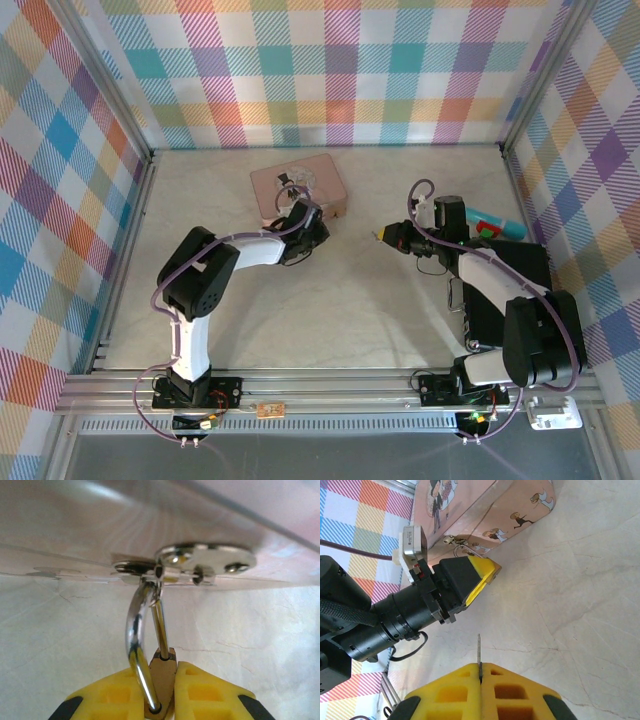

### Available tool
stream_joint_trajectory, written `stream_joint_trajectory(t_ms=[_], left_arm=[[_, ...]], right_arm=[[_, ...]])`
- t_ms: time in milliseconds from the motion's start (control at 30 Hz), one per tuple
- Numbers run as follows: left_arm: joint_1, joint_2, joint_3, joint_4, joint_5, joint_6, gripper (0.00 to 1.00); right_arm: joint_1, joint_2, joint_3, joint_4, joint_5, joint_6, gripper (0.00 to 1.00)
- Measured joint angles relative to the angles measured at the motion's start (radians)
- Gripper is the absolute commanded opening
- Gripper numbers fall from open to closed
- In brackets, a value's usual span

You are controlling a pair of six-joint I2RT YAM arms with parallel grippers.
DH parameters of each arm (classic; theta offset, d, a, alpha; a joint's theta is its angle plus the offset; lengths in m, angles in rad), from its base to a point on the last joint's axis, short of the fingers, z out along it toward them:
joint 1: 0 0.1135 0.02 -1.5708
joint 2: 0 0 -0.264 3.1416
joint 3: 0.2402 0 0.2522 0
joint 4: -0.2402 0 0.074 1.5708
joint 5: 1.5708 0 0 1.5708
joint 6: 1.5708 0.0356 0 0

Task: Unlock the padlock with the key

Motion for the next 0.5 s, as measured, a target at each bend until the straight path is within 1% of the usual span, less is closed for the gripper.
stream_joint_trajectory(t_ms=[133,267,500], left_arm=[[0.013,-0.015,-0.019,0.028,0.084,-0.003,0.00],[0.014,-0.015,-0.045,0.104,0.158,-0.044,0.00],[0.018,-0.023,-0.065,0.178,0.220,-0.087,0.00]], right_arm=[[0.000,0.016,-0.014,0.029,-0.016,0.023,0.00],[0.006,0.043,-0.019,0.048,-0.024,0.044,0.00],[0.041,0.053,-0.060,0.121,-0.026,0.087,0.00]])
